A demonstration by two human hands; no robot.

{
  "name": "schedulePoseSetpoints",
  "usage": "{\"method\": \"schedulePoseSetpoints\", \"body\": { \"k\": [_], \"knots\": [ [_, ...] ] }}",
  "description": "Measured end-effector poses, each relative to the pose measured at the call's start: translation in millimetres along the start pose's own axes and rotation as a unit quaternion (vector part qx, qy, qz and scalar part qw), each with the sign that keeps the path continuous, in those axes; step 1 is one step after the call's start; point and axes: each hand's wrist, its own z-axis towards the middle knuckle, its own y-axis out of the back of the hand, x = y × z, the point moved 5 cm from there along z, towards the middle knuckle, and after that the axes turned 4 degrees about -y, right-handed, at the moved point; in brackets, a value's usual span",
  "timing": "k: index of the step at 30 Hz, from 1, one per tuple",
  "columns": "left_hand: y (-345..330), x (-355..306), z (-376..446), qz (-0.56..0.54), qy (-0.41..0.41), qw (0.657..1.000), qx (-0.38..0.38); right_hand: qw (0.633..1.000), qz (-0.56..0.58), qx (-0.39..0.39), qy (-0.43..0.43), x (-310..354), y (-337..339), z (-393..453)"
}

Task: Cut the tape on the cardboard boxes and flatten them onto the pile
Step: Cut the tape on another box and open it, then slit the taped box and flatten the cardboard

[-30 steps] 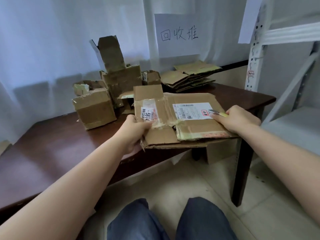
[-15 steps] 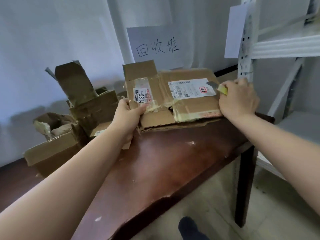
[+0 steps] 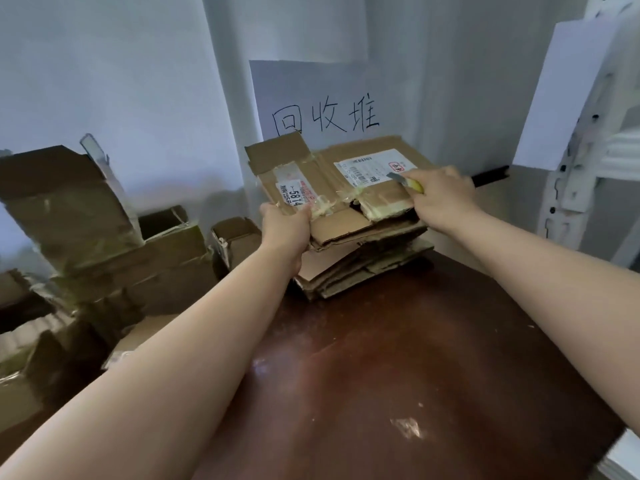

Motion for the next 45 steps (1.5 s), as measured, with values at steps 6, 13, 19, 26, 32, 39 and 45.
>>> {"method": "schedulePoseSetpoints", "body": {
  "k": [6, 13, 19, 26, 32, 39, 45],
  "knots": [
    [-3.6, 41.1, 30.0, 0.038, 0.031, 0.999, -0.004, 0.998, 0.018, 0.059, 0.014, -10.7, -57.1, 26.8],
    [-1.2, 64.4, 34.8, 0.141, 0.033, 0.989, 0.008, 0.992, -0.012, 0.128, 0.02, -21.5, -96.6, 27.7],
    [-2.7, 10.7, 29.0, 0.489, -0.113, 0.864, 0.044, 0.988, -0.003, 0.155, 0.014, -27.8, -104.7, 31.4],
    [-50.0, 11.3, 31.2, 0.57, -0.188, 0.78, 0.177, 0.984, 0.007, 0.174, 0.026, -19.5, -103.0, 37.9],
    [-46.0, 59.4, 41.7, 0.625, -0.044, 0.722, 0.294, 0.986, -0.011, 0.162, 0.027, -10.1, -101.1, 65.1],
    [-43.9, 80.6, 61.9, 0.625, -0.102, 0.724, 0.273, 0.974, -0.135, 0.183, -0.007, -8.1, -151.4, 61.6],
    [-41.9, 95.8, 67.8, 0.633, -0.129, 0.726, 0.236, 0.981, -0.095, 0.169, -0.011, -19.5, -162.1, 71.5]
  ]
}}
